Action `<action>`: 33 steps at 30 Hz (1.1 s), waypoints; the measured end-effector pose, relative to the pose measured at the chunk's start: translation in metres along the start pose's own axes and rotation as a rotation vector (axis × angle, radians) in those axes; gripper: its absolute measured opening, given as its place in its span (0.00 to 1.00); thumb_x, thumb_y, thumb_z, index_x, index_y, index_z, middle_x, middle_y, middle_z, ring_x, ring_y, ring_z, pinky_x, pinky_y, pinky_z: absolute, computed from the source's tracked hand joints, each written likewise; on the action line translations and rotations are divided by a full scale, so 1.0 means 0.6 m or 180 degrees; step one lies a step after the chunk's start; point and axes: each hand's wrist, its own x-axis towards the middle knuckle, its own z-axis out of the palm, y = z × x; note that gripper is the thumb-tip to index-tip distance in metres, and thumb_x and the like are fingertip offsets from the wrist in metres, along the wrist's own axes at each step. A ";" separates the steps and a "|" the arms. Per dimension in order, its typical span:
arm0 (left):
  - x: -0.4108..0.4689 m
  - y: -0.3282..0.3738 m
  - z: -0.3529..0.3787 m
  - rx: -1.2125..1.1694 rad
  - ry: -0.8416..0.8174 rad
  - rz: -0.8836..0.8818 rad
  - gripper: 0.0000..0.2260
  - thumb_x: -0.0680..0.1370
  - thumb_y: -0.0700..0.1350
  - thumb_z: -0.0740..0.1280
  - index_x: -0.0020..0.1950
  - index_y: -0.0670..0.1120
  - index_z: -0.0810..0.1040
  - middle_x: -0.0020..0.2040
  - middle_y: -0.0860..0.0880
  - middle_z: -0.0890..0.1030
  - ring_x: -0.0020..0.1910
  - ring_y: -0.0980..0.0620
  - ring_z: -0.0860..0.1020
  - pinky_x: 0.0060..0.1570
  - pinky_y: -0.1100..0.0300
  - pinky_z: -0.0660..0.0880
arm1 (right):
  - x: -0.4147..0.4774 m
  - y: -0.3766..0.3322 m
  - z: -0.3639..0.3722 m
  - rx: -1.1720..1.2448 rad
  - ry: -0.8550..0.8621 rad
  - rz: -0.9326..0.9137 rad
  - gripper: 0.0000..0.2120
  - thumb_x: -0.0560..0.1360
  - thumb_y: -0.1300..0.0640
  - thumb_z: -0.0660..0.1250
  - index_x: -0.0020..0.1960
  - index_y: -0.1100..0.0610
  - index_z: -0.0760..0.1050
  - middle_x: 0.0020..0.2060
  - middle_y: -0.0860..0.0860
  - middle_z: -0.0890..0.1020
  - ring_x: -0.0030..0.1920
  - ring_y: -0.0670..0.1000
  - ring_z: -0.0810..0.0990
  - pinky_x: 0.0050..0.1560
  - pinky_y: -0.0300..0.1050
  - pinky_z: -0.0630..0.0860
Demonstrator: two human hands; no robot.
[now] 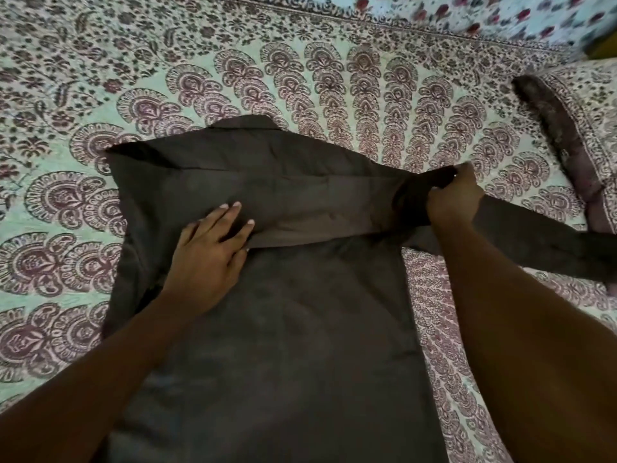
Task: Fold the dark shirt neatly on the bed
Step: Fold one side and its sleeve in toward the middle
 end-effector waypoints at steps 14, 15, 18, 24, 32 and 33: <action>0.056 0.054 0.053 -0.0071 -0.0117 0.0206 0.23 0.82 0.52 0.57 0.73 0.48 0.78 0.79 0.43 0.70 0.76 0.41 0.71 0.64 0.43 0.71 | 0.019 0.050 0.031 -0.0537 -0.0079 -0.0048 0.30 0.77 0.56 0.69 0.76 0.58 0.64 0.76 0.63 0.63 0.76 0.66 0.62 0.75 0.66 0.58; 0.057 0.055 0.055 -0.0065 -0.0151 0.0176 0.23 0.82 0.52 0.57 0.73 0.48 0.78 0.79 0.44 0.71 0.76 0.41 0.71 0.65 0.43 0.71 | -0.003 0.043 0.047 -0.0642 -0.0190 -0.0370 0.29 0.78 0.54 0.68 0.76 0.58 0.64 0.77 0.63 0.62 0.77 0.66 0.60 0.75 0.68 0.56; 0.059 0.063 0.054 -0.0047 -0.0178 0.0162 0.24 0.82 0.55 0.56 0.73 0.48 0.78 0.79 0.44 0.71 0.76 0.42 0.71 0.67 0.41 0.71 | -0.078 0.029 0.102 -0.0676 -0.0777 -0.1778 0.26 0.79 0.45 0.63 0.73 0.58 0.72 0.75 0.62 0.67 0.74 0.67 0.66 0.71 0.68 0.68; 0.051 0.054 0.029 0.0138 0.0257 -0.0319 0.25 0.85 0.56 0.55 0.75 0.44 0.74 0.81 0.44 0.67 0.80 0.42 0.66 0.70 0.41 0.66 | -0.139 0.045 0.150 -0.1318 -0.1425 -0.2319 0.35 0.78 0.29 0.46 0.80 0.42 0.61 0.83 0.50 0.55 0.82 0.58 0.53 0.75 0.65 0.59; 0.015 -0.036 0.012 0.0478 0.0355 -0.0888 0.25 0.85 0.55 0.54 0.79 0.46 0.69 0.84 0.45 0.61 0.83 0.43 0.59 0.75 0.39 0.60 | -0.197 -0.017 0.167 -0.1118 -0.0850 -0.2339 0.30 0.83 0.37 0.53 0.80 0.51 0.64 0.83 0.55 0.56 0.82 0.62 0.52 0.75 0.65 0.58; 0.011 -0.040 0.014 0.0493 0.0308 -0.0835 0.25 0.85 0.55 0.54 0.80 0.47 0.67 0.84 0.45 0.59 0.83 0.43 0.58 0.76 0.40 0.59 | -0.216 -0.036 0.181 -0.0987 -0.0776 -0.2664 0.29 0.83 0.39 0.55 0.79 0.53 0.66 0.83 0.54 0.57 0.82 0.61 0.54 0.74 0.63 0.61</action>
